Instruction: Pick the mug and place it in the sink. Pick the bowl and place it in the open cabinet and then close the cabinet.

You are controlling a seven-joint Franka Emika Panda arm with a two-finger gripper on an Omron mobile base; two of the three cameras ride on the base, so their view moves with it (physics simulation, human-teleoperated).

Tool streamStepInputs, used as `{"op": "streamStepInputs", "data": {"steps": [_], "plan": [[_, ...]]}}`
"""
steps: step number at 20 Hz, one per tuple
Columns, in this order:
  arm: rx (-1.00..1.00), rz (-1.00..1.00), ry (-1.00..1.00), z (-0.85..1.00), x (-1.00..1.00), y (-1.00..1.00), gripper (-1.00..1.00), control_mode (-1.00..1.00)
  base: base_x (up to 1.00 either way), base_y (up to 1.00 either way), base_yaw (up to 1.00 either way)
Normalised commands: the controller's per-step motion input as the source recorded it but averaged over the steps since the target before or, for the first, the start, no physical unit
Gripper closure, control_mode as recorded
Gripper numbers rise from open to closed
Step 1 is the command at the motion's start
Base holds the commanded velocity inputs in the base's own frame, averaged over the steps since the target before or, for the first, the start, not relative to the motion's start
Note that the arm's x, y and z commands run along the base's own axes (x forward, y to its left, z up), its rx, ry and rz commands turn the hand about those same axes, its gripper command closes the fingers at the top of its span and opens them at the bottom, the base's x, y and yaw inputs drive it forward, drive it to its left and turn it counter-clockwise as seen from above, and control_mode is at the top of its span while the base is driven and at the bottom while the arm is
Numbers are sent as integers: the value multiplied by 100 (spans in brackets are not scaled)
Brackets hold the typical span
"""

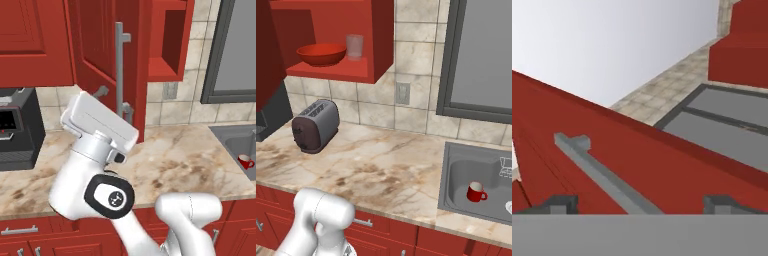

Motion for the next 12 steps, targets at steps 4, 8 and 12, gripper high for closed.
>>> {"op": "streamStepInputs", "data": {"steps": [4, 8, 12], "plan": [[11, -2, 3, 0, 100, -100, -100, -100, 0, 0, 0], [15, 0, 9, 0, 100, -100, -100, -100, 0, 0, 0], [16, 0, 15, 0, 100, -100, -100, -100, 0, 0, 0]]}}
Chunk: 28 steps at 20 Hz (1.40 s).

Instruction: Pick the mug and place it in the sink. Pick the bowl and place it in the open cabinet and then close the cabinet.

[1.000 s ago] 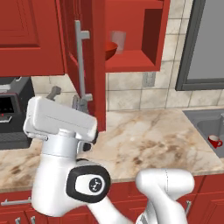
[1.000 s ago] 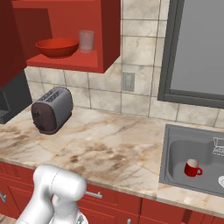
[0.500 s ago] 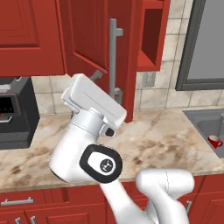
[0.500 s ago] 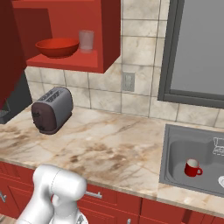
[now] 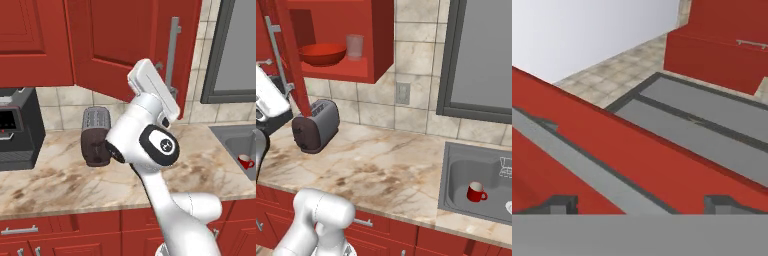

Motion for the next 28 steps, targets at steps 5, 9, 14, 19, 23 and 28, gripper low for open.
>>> {"op": "streamStepInputs", "data": {"steps": [5, 9, 14, 19, 23, 28], "plan": [[17, 7, 19, -13, 100, -100, -100, -100, 0, 0, 0], [13, 21, 17, -14, 100, -91, -100, -100, 0, 0, 0], [8, 27, 16, -5, 100, -75, -100, -100, 0, 0, 0], [7, 31, 13, 0, 100, -70, -100, -100, 0, 0, 0], [8, 30, 16, -4, 100, -62, -100, -100, 0, 0, 0], [6, 30, 17, -15, 100, -58, -100, -100, 0, 0, 0]]}}
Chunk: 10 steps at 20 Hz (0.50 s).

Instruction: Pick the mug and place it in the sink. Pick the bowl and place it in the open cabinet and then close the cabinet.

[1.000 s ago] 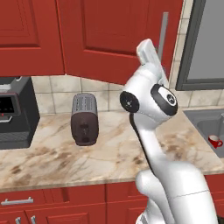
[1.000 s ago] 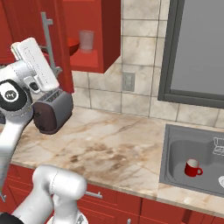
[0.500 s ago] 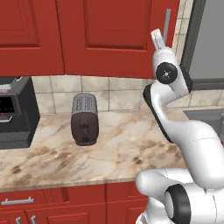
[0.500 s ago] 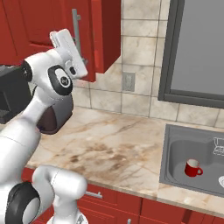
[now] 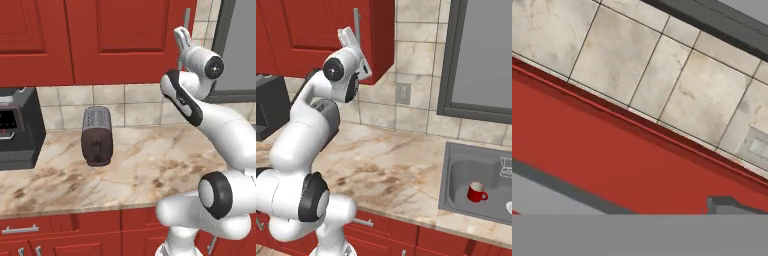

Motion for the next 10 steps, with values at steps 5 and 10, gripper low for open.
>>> {"op": "streamStepInputs", "data": {"steps": [5, 10], "plan": [[6, 29, 19, -22, 100, -50, -100, -100, 0, 0, 0], [8, 27, 20, -21, 100, -48, -100, -100, 0, 0, 0]]}}
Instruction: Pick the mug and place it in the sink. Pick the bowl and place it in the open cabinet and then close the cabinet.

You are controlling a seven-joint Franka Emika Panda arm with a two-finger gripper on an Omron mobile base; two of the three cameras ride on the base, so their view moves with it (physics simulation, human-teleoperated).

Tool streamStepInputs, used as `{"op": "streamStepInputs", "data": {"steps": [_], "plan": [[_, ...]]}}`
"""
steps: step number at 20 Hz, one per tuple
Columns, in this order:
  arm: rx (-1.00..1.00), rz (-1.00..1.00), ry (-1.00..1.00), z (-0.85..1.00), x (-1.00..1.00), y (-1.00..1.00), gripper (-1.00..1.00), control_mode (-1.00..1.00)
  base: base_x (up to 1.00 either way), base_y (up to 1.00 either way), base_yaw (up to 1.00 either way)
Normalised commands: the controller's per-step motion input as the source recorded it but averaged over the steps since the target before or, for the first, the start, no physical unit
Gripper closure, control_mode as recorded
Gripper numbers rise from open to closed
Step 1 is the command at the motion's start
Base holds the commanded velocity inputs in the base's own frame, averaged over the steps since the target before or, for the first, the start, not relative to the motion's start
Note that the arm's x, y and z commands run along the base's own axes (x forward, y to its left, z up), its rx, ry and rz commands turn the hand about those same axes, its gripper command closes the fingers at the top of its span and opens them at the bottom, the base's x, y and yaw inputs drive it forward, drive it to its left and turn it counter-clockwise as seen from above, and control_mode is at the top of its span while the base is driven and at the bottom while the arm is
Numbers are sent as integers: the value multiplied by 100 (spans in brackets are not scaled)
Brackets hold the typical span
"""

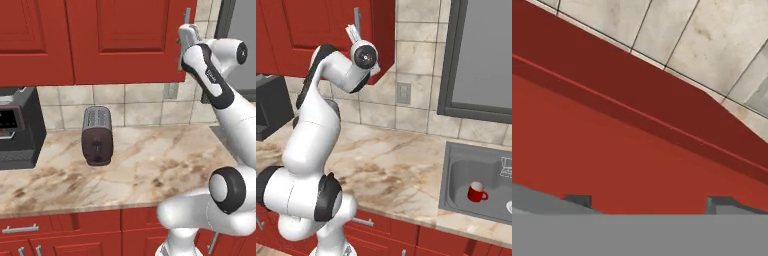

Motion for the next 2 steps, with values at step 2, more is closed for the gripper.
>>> {"op": "streamStepInputs", "data": {"steps": [2], "plan": [[8, 25, 23, -30, 100, -39, -100, -100, 0, 0, 0]]}}
